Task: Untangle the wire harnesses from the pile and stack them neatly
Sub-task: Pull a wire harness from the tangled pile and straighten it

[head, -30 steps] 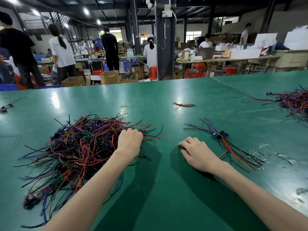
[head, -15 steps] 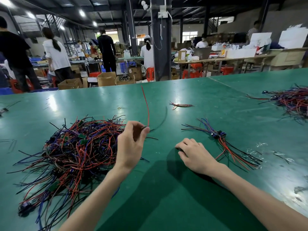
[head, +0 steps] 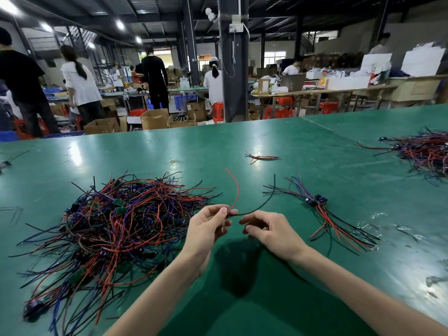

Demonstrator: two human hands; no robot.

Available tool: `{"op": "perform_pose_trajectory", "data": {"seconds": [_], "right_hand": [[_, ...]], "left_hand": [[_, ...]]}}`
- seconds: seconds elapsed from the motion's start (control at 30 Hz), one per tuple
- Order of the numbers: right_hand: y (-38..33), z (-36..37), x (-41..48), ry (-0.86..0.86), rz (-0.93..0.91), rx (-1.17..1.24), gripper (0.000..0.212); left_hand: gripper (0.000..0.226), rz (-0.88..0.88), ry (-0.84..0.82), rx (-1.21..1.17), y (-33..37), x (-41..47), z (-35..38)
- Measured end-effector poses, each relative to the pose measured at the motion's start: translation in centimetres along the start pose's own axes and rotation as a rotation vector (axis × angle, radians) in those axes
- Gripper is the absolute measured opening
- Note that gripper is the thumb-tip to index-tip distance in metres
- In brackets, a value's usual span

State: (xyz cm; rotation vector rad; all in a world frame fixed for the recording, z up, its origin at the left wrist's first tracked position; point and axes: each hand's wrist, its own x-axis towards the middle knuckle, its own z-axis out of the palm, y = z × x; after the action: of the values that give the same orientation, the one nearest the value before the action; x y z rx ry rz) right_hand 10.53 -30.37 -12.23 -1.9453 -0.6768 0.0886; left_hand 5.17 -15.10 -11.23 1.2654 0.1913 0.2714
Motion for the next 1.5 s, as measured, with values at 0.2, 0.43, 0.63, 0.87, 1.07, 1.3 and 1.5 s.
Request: {"op": "perform_pose_trajectory", "data": {"seconds": [0.2, 0.43, 0.63, 0.87, 1.07, 1.3, 1.5], "right_hand": [[0.7, 0.9, 0.2, 0.023, -0.051, -0.127, 0.022], [1.5, 0.9, -0.4, 0.023, -0.07, -0.147, 0.021], [1.5, 0.7, 0.7, 0.019, -0.13, -0.225, 0.023], [1.6, 0.5, 0.4, 0.012, -0.122, -0.274, 0.023], [1.4, 1.0, 0.4, -0.015, -0.104, -0.292, 0.024], [1.3, 1.0, 0.3, -0.025, -0.096, -0.306, 0.025], [1.5, 1.1, 0.4, -0.031, -0.107, -0.316, 0.025]], "left_hand": [[0.011, 0.029, 0.155, 0.061, 2.3, 7.5, 3.1], [0.064, -0.104, 0.046, 0.402, 2.2, 13.2, 2.0], [0.039, 0.037, -0.019, 0.831, 4.4, 11.6, -0.8], [0.026, 0.287, 0.062, 1.549, 12.9, 9.5, -6.2], [0.026, -0.318, -0.38, 1.884, 11.5, 7.5, -9.8], [0.018, 0.022, -0.177, 1.678, 12.3, 7.6, -11.1], [0.025, 0.236, 0.108, 1.42, 16.1, 8.0, -13.0]]}}
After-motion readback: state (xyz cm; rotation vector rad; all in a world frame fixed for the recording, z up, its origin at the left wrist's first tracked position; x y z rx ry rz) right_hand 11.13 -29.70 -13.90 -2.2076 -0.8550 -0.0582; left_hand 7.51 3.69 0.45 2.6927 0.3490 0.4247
